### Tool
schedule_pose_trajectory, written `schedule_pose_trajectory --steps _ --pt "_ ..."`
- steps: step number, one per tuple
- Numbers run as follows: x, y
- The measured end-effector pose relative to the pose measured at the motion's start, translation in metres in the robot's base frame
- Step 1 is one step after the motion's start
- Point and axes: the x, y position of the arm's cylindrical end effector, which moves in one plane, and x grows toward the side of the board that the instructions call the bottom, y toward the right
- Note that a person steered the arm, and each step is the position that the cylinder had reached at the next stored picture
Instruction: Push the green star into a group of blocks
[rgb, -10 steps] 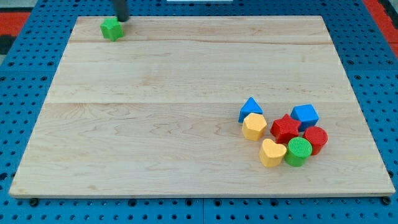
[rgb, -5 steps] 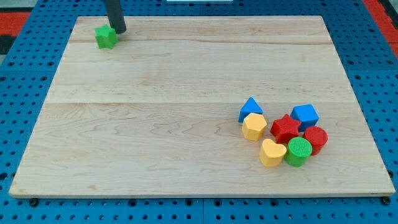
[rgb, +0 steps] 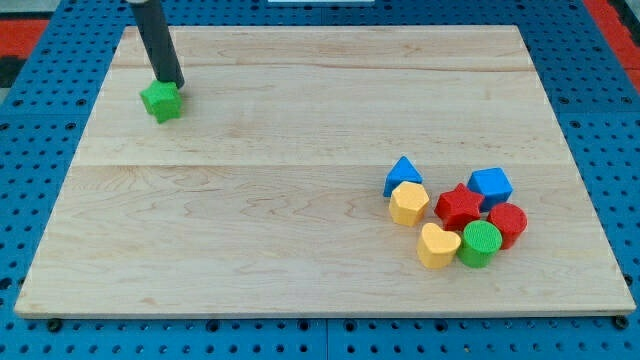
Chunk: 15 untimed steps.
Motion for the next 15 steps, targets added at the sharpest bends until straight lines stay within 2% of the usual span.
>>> schedule_pose_trajectory --steps 1,2,3,4,5,7,8,9,10,11,12,13,14,15 --pt "0.024 -0.039" --pt "0.03 -0.04" --pt "0.077 -0.04" --pt "0.101 -0.014" --pt "0.109 0.057" --pt "0.068 0.078" --pt "0.064 0.091" --pt "0.058 0.135" --pt "0.041 0.147" --pt "0.06 0.168" --pt "0.1 0.174" --pt "0.105 0.198" --pt "0.083 0.209" --pt "0.109 0.223"
